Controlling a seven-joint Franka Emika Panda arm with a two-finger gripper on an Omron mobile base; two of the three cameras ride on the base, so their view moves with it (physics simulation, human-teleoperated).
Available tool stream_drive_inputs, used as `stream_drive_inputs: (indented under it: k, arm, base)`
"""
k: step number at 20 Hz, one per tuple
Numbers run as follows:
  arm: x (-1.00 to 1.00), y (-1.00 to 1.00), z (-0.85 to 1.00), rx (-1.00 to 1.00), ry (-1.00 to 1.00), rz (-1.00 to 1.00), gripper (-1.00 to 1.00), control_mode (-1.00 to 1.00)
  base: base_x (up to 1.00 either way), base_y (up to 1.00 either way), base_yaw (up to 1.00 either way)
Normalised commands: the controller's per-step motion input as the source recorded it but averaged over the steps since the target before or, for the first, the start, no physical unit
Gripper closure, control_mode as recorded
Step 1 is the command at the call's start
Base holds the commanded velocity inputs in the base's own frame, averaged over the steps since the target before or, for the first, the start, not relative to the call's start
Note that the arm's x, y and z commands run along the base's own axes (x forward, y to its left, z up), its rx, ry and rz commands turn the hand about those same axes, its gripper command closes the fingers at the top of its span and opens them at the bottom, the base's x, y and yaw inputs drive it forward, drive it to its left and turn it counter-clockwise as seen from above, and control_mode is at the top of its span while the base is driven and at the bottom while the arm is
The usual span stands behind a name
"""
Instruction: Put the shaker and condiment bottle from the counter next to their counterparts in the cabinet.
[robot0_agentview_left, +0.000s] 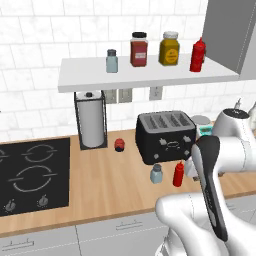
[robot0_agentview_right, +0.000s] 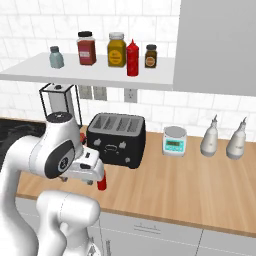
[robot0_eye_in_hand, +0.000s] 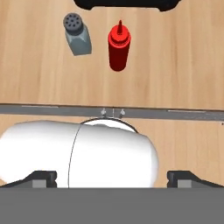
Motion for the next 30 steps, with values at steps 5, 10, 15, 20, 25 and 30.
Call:
stream_drive_inputs:
  k: [5, 10, 15, 20, 25, 30]
  arm:
    - [-0.15, 0.06, -0.76, -0.09, 0.00, -0.01, -1.00, -1.00]
    - [0.08, 0.00, -0.03, 0.01, -0.03, 0.00, -1.00, -1.00]
    - [0.50, 0.08, -0.07, 0.00, -0.12, -0.01, -1.00, -1.00]
    - [0.14, 0.08, -0.02, 0.01, -0.03, 0.00, -1.00, -1.00]
    - [0.28, 0.00, -0.02, 0.00, -0.01, 0.00, -1.00, -1.00]
    - [0.40, 0.00, -0.02, 0.00, -0.04, 0.00, -1.00, -1.00]
  base:
    - [0.00, 0.00, 0.00]
    - [0.00, 0.00, 0.00]
    - [0.00, 0.00, 0.00]
    - [0.00, 0.00, 0.00]
    - [0.00, 0.00, 0.00]
    - [0.00, 0.00, 0.00]
